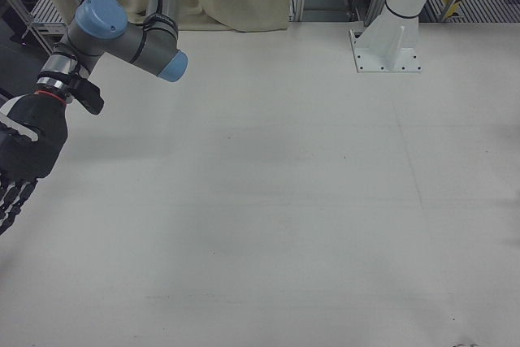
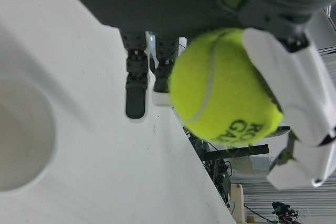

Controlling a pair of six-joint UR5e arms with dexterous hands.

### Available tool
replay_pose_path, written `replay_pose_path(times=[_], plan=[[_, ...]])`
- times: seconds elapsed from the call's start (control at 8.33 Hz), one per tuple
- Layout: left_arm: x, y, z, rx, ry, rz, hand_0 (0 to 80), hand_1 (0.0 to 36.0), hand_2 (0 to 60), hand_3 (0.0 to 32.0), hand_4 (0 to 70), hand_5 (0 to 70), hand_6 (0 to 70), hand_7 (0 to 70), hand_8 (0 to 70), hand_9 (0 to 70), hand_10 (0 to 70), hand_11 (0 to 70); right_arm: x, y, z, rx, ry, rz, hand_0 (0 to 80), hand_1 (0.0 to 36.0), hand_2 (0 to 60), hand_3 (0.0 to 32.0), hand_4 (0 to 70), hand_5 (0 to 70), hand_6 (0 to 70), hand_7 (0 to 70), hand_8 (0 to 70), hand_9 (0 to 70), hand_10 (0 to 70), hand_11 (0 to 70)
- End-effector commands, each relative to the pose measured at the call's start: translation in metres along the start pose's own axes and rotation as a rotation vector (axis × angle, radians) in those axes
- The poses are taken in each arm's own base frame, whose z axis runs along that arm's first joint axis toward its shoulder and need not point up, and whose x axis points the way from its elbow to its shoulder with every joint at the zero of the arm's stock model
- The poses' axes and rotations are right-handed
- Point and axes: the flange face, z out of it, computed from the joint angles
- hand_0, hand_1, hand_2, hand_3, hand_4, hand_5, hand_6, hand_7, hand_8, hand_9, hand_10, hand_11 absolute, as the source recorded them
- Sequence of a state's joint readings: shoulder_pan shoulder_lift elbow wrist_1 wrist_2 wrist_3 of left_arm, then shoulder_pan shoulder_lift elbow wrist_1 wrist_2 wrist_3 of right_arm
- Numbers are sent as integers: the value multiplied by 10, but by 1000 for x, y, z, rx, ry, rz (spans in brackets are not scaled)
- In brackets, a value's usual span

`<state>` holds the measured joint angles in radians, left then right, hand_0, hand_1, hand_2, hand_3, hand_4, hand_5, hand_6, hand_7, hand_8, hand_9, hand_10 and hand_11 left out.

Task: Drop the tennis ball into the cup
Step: 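Open the left hand fingers to release the ball into the mug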

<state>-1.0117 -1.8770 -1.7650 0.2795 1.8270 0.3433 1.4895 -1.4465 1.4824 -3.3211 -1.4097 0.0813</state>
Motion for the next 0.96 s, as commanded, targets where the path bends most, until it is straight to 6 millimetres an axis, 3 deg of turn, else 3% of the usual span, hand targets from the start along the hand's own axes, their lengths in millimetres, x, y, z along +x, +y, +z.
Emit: replay_pose_path(times=[0.0, 0.12, 0.24, 0.36, 0.84], plan=[[-3, 2, 3, -12, -3, 2, 358, 95, 247, 0, 218, 28, 109, 484, 168, 322, 114, 167, 0, 1, 1, -1, 0, 0, 0, 0, 0, 0, 0, 0, 0, 0, 0, 0, 0, 0], [-3, 3, 3, -16, -3, 1, 366, 131, 247, 0, 119, 0, 3, 183, 0, 22, 0, 0, 0, 1, 1, -1, 0, 0, 0, 0, 0, 0, 0, 0, 0, 0, 0, 0, 0, 0], [-3, 3, 3, -17, -3, 1, 342, 137, 268, 0, 46, 1, 3, 117, 0, 9, 0, 0, 0, 1, 1, -1, 0, 0, 0, 0, 0, 0, 0, 0, 0, 0, 0, 0, 0, 0], [-3, 2, 3, -16, -3, -1, 337, 143, 272, 0, 9, 0, 1, 94, 0, 4, 0, 0, 0, 1, 1, -1, 0, 0, 0, 0, 0, 0, 0, 0, 0, 0, 0, 0, 0, 0], [-3, 2, 3, -17, -3, 0, 371, 157, 277, 0, 0, 0, 0, 71, 0, 0, 0, 0, 0, 0, 0, 1, 0, 0, 0, 0, 0, 0, 0, 0, 0, 0, 0, 0, 0, 0]])
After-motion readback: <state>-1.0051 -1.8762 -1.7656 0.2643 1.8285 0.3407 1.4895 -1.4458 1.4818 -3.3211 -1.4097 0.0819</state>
